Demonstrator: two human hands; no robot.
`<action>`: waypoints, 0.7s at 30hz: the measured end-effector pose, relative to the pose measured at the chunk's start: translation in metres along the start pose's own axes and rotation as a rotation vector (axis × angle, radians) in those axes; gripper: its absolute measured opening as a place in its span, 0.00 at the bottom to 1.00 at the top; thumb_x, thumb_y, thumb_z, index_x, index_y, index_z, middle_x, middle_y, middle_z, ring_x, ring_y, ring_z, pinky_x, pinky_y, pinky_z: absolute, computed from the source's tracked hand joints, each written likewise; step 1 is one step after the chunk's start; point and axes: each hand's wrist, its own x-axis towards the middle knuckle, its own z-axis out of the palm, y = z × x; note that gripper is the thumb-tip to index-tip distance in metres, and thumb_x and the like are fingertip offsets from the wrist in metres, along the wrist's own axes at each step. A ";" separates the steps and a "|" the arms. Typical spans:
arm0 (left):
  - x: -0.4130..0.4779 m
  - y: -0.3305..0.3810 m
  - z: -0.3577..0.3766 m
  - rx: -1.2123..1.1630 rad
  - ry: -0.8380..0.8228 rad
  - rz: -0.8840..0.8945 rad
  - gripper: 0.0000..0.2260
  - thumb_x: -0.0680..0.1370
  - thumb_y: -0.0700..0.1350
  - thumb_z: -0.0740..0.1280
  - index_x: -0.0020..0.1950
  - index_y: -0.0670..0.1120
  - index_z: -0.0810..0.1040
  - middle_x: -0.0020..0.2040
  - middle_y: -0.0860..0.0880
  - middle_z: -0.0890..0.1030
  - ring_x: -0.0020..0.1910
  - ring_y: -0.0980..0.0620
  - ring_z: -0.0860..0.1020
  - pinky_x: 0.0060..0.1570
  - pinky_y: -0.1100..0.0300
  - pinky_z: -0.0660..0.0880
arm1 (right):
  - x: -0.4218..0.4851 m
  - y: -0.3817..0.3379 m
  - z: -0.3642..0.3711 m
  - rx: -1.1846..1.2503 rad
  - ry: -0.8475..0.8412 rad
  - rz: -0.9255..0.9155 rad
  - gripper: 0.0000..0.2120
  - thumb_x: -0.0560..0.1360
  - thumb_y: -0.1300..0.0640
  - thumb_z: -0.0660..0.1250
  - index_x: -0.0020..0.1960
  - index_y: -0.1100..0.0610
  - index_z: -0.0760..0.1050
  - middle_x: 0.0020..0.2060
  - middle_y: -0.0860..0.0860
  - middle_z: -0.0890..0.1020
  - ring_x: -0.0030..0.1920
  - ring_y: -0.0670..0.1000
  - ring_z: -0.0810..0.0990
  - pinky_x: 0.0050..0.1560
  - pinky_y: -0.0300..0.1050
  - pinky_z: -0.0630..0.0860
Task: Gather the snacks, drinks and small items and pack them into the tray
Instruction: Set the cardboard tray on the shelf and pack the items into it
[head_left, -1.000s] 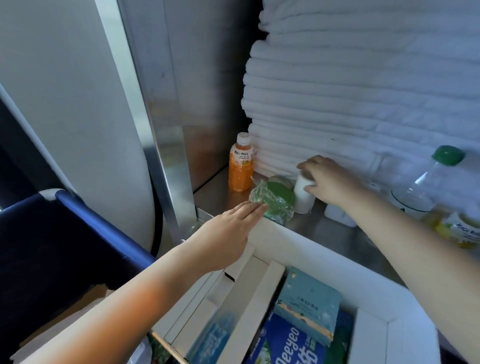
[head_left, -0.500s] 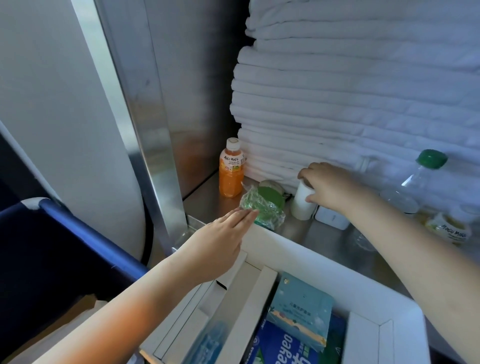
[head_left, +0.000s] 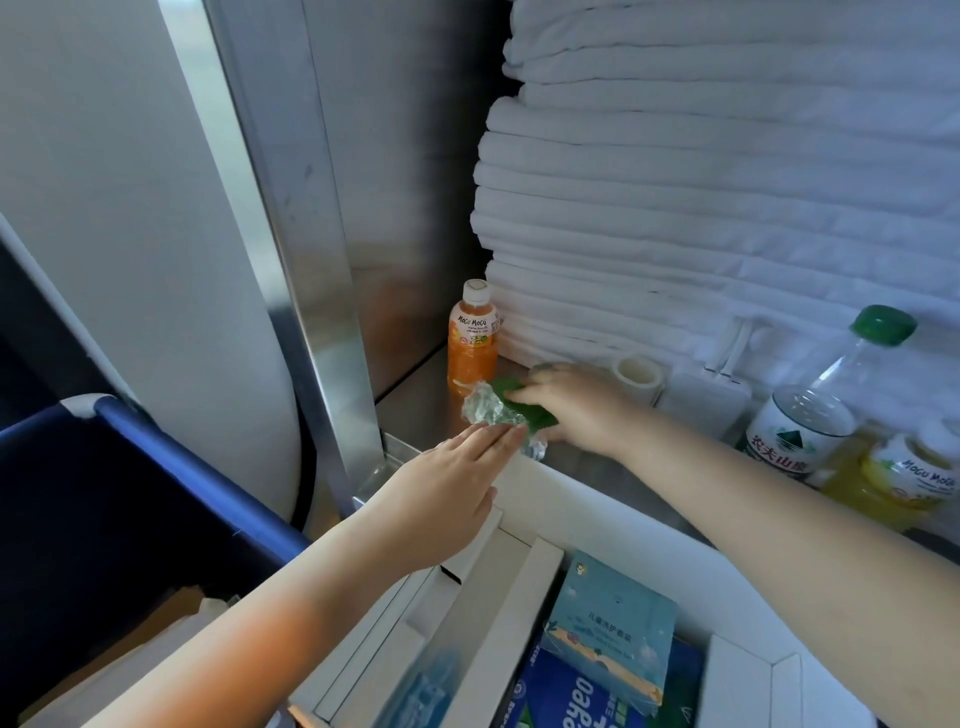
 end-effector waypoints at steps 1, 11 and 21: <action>0.000 0.000 0.000 0.001 0.000 0.000 0.28 0.82 0.47 0.52 0.77 0.53 0.41 0.77 0.55 0.50 0.75 0.56 0.50 0.67 0.66 0.44 | 0.001 -0.006 0.001 0.023 0.027 -0.018 0.29 0.71 0.54 0.72 0.70 0.50 0.68 0.66 0.51 0.74 0.63 0.54 0.71 0.62 0.51 0.69; -0.001 -0.001 0.002 0.019 -0.003 -0.002 0.28 0.82 0.47 0.52 0.77 0.53 0.39 0.77 0.54 0.51 0.75 0.54 0.50 0.70 0.63 0.47 | 0.012 0.021 -0.004 0.115 -0.035 0.196 0.25 0.72 0.69 0.60 0.67 0.56 0.69 0.61 0.56 0.75 0.59 0.58 0.75 0.55 0.48 0.72; -0.001 -0.001 0.003 0.029 -0.004 0.007 0.28 0.82 0.47 0.52 0.77 0.53 0.40 0.77 0.54 0.51 0.75 0.54 0.51 0.70 0.63 0.48 | 0.013 0.009 0.023 -0.294 -0.099 0.207 0.19 0.73 0.70 0.60 0.63 0.64 0.67 0.60 0.60 0.71 0.60 0.61 0.69 0.53 0.49 0.69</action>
